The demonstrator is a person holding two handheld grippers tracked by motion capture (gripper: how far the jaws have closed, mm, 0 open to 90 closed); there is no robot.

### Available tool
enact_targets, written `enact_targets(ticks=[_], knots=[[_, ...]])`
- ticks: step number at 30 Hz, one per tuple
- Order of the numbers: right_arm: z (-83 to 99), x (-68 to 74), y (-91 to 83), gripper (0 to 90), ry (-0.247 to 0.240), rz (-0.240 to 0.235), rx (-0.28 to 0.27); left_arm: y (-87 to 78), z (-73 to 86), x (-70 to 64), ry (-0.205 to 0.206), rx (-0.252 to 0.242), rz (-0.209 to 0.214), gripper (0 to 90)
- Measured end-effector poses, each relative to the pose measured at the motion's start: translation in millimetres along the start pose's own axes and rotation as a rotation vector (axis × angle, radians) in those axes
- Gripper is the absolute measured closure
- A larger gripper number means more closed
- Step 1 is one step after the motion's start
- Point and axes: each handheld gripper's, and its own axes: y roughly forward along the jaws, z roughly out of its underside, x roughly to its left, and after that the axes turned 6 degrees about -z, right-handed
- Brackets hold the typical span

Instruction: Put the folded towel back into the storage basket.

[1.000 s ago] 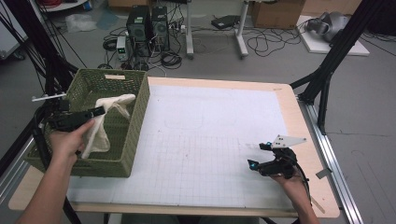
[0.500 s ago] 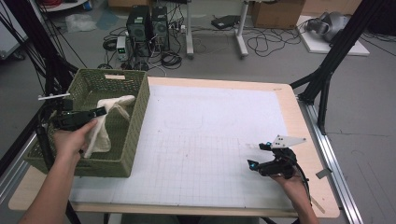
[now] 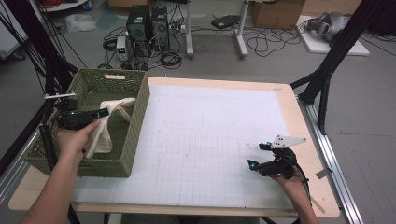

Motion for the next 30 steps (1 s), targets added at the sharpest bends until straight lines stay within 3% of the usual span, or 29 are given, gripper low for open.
enact_targets(ticks=[17,30], knots=[[-0.2,0.2,0.5,12.6,-0.001,0.0,0.0,5.1,0.3,2.3,-0.001,0.029,-0.051,77.9],[-0.3,0.2,0.7,12.6,0.0,0.0,-0.001,4.7,0.1,2.0,-0.003,0.008,-0.052,77.9]])
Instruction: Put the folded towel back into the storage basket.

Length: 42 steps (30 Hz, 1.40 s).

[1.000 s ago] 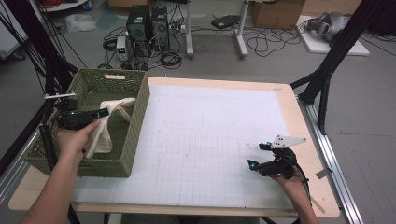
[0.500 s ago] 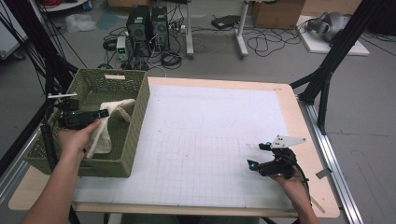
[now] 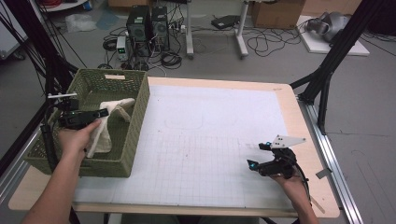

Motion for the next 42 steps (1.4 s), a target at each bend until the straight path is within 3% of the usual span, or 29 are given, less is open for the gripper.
enact_targets(ticks=[10,25,42], knots=[[-0.1,0.0,-0.1,12.7,-0.003,0.002,-0.002,0.5,-0.2,0.4,-0.005,0.006,-0.005,77.4],[-0.2,0.3,-0.7,12.6,-0.003,0.003,-0.002,-0.5,-1.1,-0.6,-0.025,-0.055,0.008,77.6],[-0.5,1.2,-0.4,12.6,-0.006,0.0,-0.001,4.8,-0.3,2.1,-0.004,0.072,-0.087,76.5]])
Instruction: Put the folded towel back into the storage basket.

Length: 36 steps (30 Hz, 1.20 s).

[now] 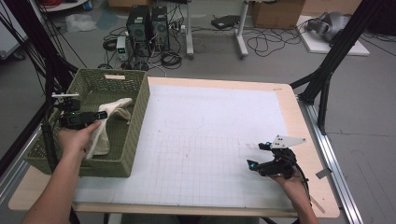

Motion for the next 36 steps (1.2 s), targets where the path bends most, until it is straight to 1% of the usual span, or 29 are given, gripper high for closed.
enact_targets(ticks=[3,6,16,19,21,23,24,25,29,36], knots=[[0.0,-0.2,0.0,12.7,-0.002,-0.001,-0.001,-0.2,-0.5,-0.1,0.009,0.022,-0.011,76.5],[0.0,0.1,0.1,12.6,-0.001,0.0,-0.002,0.6,-0.6,-0.6,0.017,0.039,-0.013,76.4],[-0.2,0.1,0.2,12.6,-0.004,0.0,-0.004,0.6,-0.6,-0.3,0.023,0.045,0.003,75.6],[-0.2,0.0,0.2,12.7,-0.005,0.001,-0.006,1.0,-0.6,-0.4,0.02,0.043,0.005,75.0],[-0.2,0.1,0.2,12.6,-0.005,0.0,-0.005,1.9,-0.8,-0.1,0.021,0.046,0.016,72.3],[-0.3,0.2,0.2,12.7,-0.004,0.0,-0.005,3.3,-0.7,0.0,0.022,0.058,0.028,66.4],[-0.2,0.3,0.4,12.6,-0.004,-0.001,-0.007,3.7,-0.9,-0.1,0.025,0.068,0.027,64.5],[-0.3,0.3,0.4,12.7,-0.004,-0.001,-0.007,4.1,-0.8,-0.1,0.021,0.068,0.026,63.6],[-0.4,0.4,0.2,12.6,-0.006,0.001,-0.007,4.9,-0.7,0.2,0.017,0.077,0.026,62.4],[-0.6,0.6,0.1,12.6,-0.006,0.0,-0.006,5.5,-0.8,1.0,0.016,0.081,0.007,62.2]])
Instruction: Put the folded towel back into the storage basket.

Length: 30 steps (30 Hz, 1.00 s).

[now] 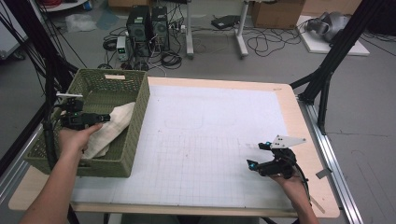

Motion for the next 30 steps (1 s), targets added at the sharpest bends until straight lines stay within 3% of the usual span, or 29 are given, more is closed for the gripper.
enact_targets(ticks=[12,30], knots=[[-0.3,0.1,-0.2,12.7,-0.003,0.0,-0.004,-0.5,0.1,-0.3,0.007,0.003,0.004,62.5],[-0.9,0.9,0.2,12.6,-0.005,-0.002,-0.006,-6.8,-0.3,-2.0,0.071,-0.016,0.071,74.1]])
